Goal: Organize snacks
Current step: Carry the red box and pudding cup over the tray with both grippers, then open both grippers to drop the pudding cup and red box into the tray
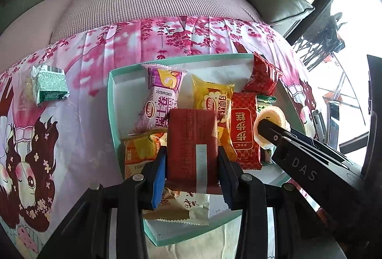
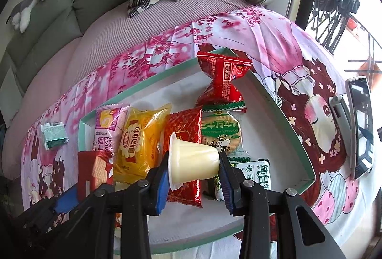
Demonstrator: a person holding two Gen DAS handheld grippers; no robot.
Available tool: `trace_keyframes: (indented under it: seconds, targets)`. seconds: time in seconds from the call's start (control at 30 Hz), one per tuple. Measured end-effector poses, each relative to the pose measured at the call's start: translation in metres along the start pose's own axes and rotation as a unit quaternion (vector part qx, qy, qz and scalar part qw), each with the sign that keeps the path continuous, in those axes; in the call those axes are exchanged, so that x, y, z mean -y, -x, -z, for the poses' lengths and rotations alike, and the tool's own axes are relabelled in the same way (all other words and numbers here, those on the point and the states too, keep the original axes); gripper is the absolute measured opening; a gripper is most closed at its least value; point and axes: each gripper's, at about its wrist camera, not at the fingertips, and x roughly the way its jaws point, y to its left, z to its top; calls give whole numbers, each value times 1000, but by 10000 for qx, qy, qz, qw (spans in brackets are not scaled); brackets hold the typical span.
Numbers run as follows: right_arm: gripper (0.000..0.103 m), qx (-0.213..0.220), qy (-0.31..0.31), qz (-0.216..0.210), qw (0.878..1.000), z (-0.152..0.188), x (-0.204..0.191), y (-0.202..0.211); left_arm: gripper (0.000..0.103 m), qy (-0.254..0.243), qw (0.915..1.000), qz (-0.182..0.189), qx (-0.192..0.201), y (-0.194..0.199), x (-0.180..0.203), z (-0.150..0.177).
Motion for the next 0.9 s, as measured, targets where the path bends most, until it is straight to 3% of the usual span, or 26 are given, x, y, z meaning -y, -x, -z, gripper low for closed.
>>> trace_keyframes:
  seconds: [0.43,0.9]
  targets:
    - [40,-133,33,82,9999,0,-2,-9,44,39,9999,15,-102,-4,0,-1]
    - [42,58,82,101,9999,-3,-6,3,51,52,10000,-21,46,14,-2,-5]
